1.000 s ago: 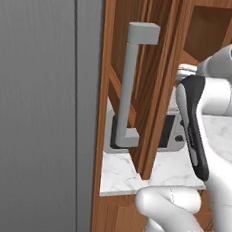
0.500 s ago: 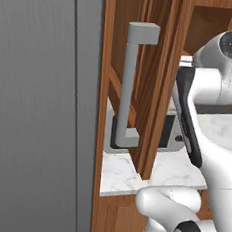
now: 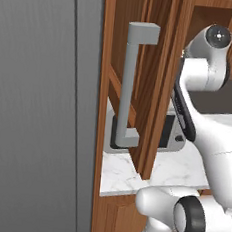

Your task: Pick the onions from the cabinet and place them in one bowl. Pick the mango from the sink and place it in the other bowl.

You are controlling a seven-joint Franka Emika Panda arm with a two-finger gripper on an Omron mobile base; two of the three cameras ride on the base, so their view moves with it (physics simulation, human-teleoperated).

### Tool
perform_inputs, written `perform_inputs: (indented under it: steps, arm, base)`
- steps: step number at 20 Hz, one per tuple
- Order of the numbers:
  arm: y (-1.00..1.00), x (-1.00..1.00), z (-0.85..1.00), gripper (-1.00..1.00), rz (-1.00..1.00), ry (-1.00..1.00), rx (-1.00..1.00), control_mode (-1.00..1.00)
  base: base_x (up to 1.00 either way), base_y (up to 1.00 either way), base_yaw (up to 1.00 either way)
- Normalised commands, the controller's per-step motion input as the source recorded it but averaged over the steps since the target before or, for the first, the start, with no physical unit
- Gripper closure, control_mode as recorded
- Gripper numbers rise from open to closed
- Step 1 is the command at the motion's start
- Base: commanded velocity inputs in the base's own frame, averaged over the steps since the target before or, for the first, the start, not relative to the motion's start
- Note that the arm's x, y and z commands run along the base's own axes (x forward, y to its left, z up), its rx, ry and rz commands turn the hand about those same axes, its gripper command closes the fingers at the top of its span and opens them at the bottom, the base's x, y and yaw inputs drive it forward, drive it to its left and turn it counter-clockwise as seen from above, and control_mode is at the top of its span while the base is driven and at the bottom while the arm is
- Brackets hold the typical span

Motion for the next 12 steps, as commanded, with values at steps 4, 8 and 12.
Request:
perform_inputs:
  steps: [4,8,12]
  arm:
    - [-0.09,0.71,-0.03,-1.0,0.01,0.0,-0.02,-1.0]
    - [-0.13,0.77,0.05,-1.0,0.05,0.06,-0.02,-1.0]
    - [-0.17,0.88,0.03,-1.0,0.08,0.13,0.0,-1.0]
  base:
    - [0.0,0.0,0.0]
    - [0.0,0.0,0.0]
    - [0.0,0.0,0.0]
